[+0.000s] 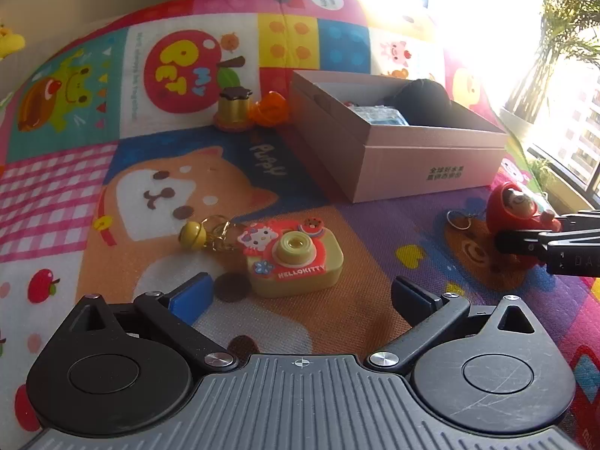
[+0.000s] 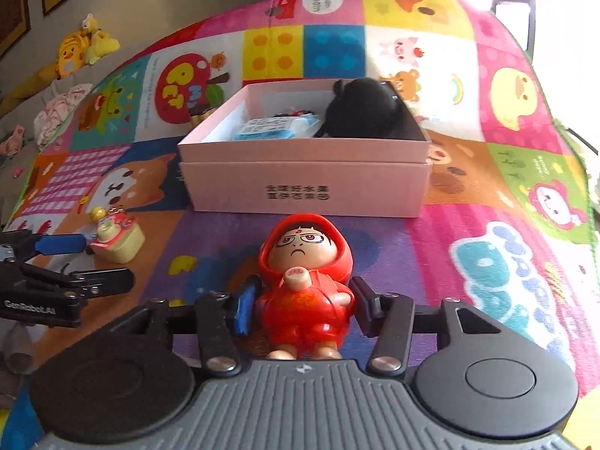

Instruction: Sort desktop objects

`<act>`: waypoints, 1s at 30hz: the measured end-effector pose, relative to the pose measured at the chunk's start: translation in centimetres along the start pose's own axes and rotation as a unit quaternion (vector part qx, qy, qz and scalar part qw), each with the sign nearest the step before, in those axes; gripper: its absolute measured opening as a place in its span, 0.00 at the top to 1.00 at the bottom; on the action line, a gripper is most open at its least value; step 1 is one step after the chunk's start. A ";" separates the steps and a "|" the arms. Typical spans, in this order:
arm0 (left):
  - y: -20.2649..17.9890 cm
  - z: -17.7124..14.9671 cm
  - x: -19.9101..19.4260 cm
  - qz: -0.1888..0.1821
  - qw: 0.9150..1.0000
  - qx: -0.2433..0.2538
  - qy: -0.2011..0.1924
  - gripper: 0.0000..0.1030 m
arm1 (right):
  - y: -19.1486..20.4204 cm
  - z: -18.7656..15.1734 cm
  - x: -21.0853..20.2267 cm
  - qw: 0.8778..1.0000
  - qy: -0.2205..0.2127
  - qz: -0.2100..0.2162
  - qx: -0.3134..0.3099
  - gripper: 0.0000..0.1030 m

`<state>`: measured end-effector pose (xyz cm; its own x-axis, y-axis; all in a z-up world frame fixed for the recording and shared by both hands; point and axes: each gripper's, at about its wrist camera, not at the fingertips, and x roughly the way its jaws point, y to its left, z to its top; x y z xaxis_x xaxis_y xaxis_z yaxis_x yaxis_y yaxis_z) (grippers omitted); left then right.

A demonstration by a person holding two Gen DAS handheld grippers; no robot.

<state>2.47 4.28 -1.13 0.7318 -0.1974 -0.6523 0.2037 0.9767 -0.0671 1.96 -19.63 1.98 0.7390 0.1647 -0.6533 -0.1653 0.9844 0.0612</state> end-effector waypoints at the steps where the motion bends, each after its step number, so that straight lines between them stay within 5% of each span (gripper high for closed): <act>1: -0.1 0.0 0.1 0.002 1.000 0.002 0.001 0.00 | -0.3 -0.2 -0.1 1.000 -0.005 -0.012 0.001 0.50; 9: -0.9 0.1 0.5 0.021 0.999 0.020 0.014 0.00 | -1.4 -0.9 0.1 1.000 -0.012 -0.021 0.011 0.45; 20: -1.1 0.5 0.5 0.029 0.999 0.013 0.023 0.00 | -1.6 -1.0 -0.3 0.999 -0.022 -0.023 0.024 0.21; 26: -0.7 1.3 0.4 0.005 0.999 -0.041 0.011 0.00 | -1.8 -1.0 -0.2 0.999 -0.018 -0.023 0.032 0.17; 28: -1.1 1.6 0.9 0.021 0.999 -0.039 0.011 0.03 | -1.9 -1.0 -0.1 0.999 -0.017 -0.022 0.033 0.17; 30: -1.4 1.9 1.3 0.042 0.999 -0.027 0.007 0.17 | -1.9 -1.0 -0.1 0.999 -0.016 -0.023 0.034 0.17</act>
<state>4.33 2.54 -0.45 0.7359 -0.1135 -0.6675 0.1055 0.9930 -0.0525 1.54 -21.55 1.15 0.7659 0.1199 -0.6317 -0.0865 0.9927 0.0836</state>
